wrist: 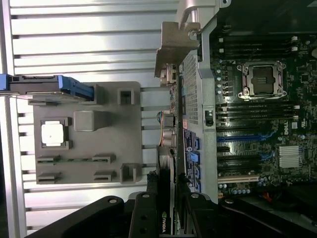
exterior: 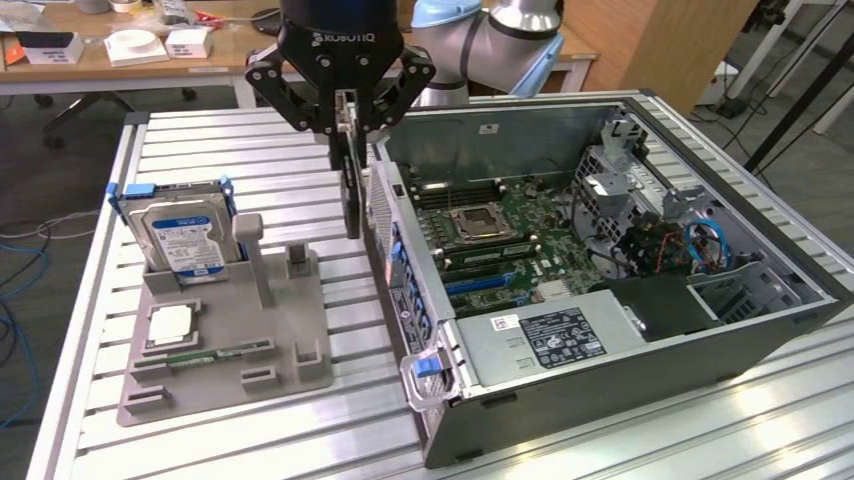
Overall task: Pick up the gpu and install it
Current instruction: 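Pick up the gpu and move the gpu toward the slot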
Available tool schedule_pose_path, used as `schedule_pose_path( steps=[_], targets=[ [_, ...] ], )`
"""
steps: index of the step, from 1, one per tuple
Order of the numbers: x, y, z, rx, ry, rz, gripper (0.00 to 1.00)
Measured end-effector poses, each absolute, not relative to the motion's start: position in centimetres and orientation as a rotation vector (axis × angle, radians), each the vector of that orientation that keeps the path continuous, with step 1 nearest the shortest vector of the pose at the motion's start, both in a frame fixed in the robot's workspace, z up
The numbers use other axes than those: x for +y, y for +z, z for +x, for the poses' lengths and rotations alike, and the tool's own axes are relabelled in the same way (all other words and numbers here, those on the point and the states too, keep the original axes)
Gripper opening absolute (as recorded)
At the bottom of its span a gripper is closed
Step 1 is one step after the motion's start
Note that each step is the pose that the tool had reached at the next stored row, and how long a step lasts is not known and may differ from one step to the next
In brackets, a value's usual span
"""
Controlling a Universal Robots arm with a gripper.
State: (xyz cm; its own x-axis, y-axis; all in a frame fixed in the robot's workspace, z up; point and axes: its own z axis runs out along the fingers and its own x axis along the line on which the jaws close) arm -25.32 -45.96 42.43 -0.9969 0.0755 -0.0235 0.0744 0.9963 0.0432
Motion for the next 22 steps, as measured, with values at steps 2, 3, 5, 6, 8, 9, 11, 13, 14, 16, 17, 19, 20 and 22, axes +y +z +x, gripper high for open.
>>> schedule_pose_path(
  steps=[2,3,5,6,8,9,11,13,14,16,17,19,20,22],
  targets=[
    [-46.0,42.4,-25.1,3.114,0.066,0.117,0.26],
    [-46.0,42.4,-25.1,3.114,0.066,0.117,0.26],
    [-46.0,42.4,-24.9,3.114,0.066,0.117,0.26],
    [-46.0,42.4,-24.8,3.114,0.066,0.117,0.26],
    [-46.0,42.4,-24.6,3.114,0.066,0.117,0.26],
    [-46.0,42.4,-24.5,3.114,0.066,0.117,0.26],
    [-46.0,42.4,-24.4,3.114,0.066,0.117,0.26],
    [-46.0,42.4,-24.3,3.114,0.066,0.117,0.26],
    [-46.0,42.4,-24.2,3.114,0.066,0.117,0.26],
    [-46.0,42.4,-24.1,3.114,0.066,0.117,0.26],
    [-46.0,42.4,-24.1,3.114,0.066,0.117,0.26],
    [-46.0,42.4,-24.0,3.114,0.066,0.117,0.26],
    [-46.0,42.4,-24.0,3.114,0.066,0.117,0.26],
    [-46.0,42.4,-23.9,3.114,0.066,0.117,0.26]
  ],
)
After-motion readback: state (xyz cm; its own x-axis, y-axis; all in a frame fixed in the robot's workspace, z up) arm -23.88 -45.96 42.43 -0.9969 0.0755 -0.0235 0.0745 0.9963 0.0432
